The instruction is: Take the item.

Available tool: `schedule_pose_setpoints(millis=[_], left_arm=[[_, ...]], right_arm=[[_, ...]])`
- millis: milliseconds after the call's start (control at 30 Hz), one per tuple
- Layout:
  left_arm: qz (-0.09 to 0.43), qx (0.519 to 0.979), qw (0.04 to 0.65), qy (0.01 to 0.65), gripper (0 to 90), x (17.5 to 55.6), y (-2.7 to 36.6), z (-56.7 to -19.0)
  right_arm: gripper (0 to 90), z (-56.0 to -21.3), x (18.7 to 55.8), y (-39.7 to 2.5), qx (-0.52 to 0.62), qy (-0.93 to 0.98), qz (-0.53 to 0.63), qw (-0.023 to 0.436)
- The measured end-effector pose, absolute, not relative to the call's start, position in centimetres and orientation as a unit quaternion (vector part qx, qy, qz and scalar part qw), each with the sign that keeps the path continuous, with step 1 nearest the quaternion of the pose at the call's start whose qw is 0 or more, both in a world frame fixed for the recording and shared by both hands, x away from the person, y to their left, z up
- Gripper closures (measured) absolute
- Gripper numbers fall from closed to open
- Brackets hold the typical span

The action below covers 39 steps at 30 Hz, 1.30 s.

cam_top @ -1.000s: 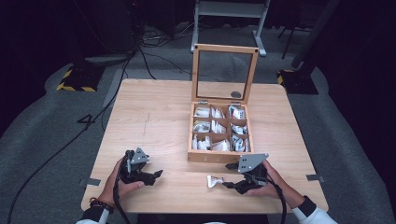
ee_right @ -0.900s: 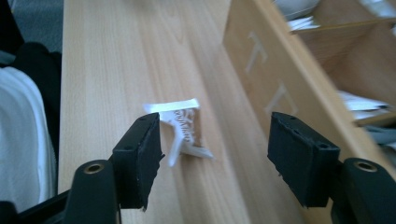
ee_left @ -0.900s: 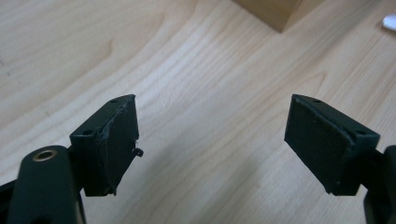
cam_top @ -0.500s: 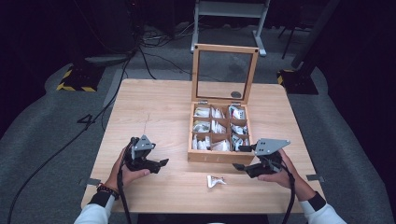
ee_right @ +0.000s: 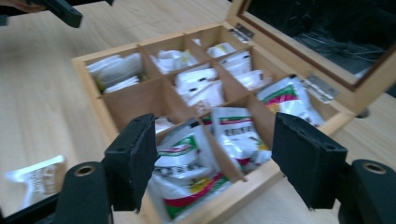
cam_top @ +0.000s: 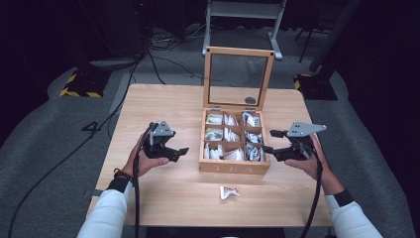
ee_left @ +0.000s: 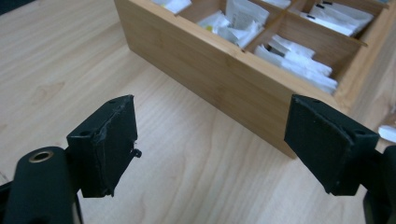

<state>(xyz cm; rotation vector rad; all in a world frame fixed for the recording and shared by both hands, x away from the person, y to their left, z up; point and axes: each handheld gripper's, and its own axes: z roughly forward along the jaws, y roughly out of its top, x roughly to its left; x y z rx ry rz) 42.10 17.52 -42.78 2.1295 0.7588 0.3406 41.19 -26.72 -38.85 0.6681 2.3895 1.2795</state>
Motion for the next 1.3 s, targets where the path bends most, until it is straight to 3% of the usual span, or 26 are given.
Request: schedule_pose_setpoints(millis=[400, 1300], left_arm=[[0.174, 0.845, 0.405, 0.303, 17.4, 45.2, 16.0, -39.8], [0.2, 0.802, 0.423, 0.371, 17.6, 52.9, 12.4, -37.0]], right_arm=[[30.0, -36.9, 45.4, -27.4, 0.282, 0.83, 0.43, 0.215], [26.5, -35.0, 52.7, -26.2, 0.334, 0.814, 0.425, 0.213]])
